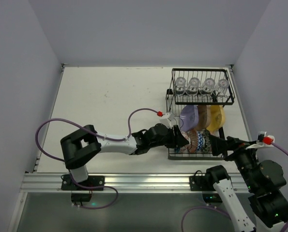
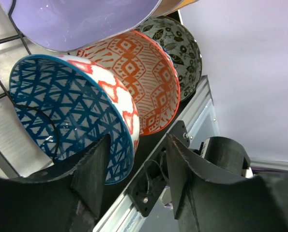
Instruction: Unload the mixed dishes from the dish rack
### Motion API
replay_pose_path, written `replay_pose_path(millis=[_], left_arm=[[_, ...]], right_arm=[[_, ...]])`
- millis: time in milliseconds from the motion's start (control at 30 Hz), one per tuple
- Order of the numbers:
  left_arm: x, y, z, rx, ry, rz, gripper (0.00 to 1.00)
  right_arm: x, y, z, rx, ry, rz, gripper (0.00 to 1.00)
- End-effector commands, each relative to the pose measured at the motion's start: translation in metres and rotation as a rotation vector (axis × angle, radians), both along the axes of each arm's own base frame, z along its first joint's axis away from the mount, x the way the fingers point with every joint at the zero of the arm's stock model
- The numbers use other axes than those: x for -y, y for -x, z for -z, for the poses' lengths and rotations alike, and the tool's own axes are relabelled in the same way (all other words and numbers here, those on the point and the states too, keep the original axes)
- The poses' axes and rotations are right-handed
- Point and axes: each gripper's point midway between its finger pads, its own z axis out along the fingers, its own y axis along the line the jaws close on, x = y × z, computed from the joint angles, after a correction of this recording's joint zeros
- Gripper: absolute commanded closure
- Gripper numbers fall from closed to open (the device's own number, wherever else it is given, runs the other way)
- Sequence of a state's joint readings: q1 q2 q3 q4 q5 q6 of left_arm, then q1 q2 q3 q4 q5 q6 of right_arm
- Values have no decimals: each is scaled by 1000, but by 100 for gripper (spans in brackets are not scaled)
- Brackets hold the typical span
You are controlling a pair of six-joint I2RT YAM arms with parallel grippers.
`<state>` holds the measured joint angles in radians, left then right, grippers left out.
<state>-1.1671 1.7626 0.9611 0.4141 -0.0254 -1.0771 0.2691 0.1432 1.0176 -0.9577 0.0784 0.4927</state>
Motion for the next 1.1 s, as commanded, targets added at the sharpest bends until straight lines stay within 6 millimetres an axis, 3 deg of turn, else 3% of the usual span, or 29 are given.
replay_pose_path(millis=[0, 133, 267, 400, 567, 633, 1067], left_arm=[[11, -10, -22, 31, 98, -18, 51], [9, -11, -20, 13, 131, -13, 65], [10, -8, -19, 5, 150, 8, 71], [12, -5, -15, -11, 156, 21, 86], [11, -6, -11, -22, 164, 13, 92], [10, -7, -9, -27, 160, 2, 99], [10, -4, -19, -57, 313, 26, 100]], right_arm=[[-7, 5, -7, 26, 12, -55, 1], [-11, 5, -7, 26, 4, -73, 1], [-12, 4, -7, 30, -2, -74, 1], [-12, 4, -7, 32, -10, -75, 1], [-16, 6, -9, 43, -17, -101, 1], [-17, 8, -9, 52, -14, -106, 1], [-20, 13, -16, 87, -22, -129, 1]])
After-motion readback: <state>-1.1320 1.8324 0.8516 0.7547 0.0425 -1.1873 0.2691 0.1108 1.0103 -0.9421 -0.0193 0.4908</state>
